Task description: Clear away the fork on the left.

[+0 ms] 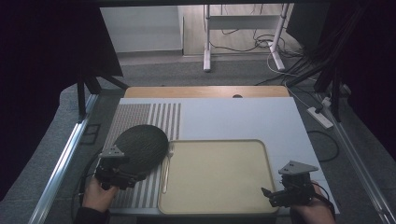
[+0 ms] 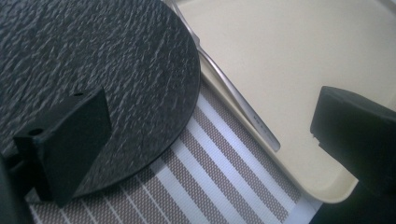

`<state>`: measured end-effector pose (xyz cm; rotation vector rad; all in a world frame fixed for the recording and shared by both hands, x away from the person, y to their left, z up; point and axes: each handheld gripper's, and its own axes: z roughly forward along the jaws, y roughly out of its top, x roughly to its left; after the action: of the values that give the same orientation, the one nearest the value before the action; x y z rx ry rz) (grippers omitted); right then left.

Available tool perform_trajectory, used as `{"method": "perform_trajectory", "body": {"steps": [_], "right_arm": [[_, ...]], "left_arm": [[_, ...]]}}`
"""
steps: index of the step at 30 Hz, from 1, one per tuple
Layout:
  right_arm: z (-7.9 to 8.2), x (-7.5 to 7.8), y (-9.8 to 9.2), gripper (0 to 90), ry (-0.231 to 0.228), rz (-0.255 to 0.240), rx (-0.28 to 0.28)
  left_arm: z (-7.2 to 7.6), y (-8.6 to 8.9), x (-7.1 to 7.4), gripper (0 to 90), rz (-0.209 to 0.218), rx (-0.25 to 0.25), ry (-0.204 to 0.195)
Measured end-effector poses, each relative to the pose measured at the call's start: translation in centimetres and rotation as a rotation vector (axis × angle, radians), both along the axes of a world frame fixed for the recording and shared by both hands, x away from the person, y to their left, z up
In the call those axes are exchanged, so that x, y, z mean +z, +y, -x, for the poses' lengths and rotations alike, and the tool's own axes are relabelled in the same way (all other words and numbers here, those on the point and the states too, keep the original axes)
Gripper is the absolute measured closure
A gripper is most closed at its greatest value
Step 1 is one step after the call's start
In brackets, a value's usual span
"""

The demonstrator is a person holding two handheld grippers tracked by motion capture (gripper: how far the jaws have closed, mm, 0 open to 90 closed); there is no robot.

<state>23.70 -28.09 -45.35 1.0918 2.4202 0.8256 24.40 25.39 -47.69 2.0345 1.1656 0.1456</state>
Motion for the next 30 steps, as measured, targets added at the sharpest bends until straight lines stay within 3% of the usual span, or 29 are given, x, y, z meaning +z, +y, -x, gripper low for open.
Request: {"method": "perform_trajectory", "body": {"steps": [18,30], "right_arm": [[0.0,0.0,0.0,0.0,-0.002,0.001,-0.005],[-0.1,0.1,-0.2,0.0,-0.002,-0.017,-0.023]], "left_arm": [[1.7,2.2,-0.4,0.0,0.017,0.053,0.025],[2.9,3.0,-0.2,0.0,-0.017,0.101,0.022]]}}
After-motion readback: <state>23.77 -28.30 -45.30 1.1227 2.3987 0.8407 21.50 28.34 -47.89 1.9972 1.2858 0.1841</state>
